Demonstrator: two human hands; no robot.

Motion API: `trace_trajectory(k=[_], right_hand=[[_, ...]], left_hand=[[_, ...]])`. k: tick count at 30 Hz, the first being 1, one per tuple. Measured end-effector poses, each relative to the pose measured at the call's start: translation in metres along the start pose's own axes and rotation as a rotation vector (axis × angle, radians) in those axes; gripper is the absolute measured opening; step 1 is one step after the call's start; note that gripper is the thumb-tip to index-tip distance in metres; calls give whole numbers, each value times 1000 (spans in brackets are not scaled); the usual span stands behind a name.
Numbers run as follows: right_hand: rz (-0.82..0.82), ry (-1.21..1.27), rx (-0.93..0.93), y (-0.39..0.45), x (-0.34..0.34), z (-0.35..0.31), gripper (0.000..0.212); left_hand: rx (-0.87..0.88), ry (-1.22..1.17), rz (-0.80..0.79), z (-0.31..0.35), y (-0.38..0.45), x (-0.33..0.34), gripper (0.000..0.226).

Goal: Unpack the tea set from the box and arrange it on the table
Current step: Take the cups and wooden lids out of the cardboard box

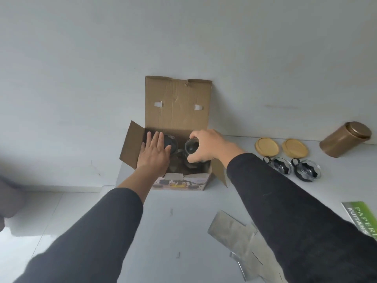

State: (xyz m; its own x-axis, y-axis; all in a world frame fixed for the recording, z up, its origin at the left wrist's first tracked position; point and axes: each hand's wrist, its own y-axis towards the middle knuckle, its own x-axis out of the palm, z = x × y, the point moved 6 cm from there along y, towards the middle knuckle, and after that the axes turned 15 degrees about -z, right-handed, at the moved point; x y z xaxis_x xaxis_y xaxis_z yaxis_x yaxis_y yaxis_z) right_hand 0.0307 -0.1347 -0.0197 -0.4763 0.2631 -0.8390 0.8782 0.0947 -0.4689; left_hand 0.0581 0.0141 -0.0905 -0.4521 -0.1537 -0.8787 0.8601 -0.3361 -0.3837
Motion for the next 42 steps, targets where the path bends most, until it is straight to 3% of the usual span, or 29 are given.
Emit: trace_trajectory(k=[7, 12, 17, 22, 26, 33, 42], right_hand=[[483, 165, -84, -69, -21, 69, 83], [740, 242, -95, -125, 5, 154, 68], [737, 298, 42, -172, 53, 258, 73], [606, 377, 190, -200, 98, 348, 87], [575, 465, 231, -206, 116, 392, 101], [640, 599, 216, -191, 127, 423, 86], [607, 594, 203, -175, 130, 435, 89]], left_hand=[[95, -71, 244, 69, -17, -27, 55], [229, -118, 348, 158, -28, 1, 51], [278, -98, 193, 242, -29, 87, 51], [162, -12, -102, 292, -22, 176, 54], [46, -20, -240, 302, -13, 216, 54], [-50, 26, -248, 308, -6, 233, 60], [-63, 38, -243, 307, -4, 240, 63]])
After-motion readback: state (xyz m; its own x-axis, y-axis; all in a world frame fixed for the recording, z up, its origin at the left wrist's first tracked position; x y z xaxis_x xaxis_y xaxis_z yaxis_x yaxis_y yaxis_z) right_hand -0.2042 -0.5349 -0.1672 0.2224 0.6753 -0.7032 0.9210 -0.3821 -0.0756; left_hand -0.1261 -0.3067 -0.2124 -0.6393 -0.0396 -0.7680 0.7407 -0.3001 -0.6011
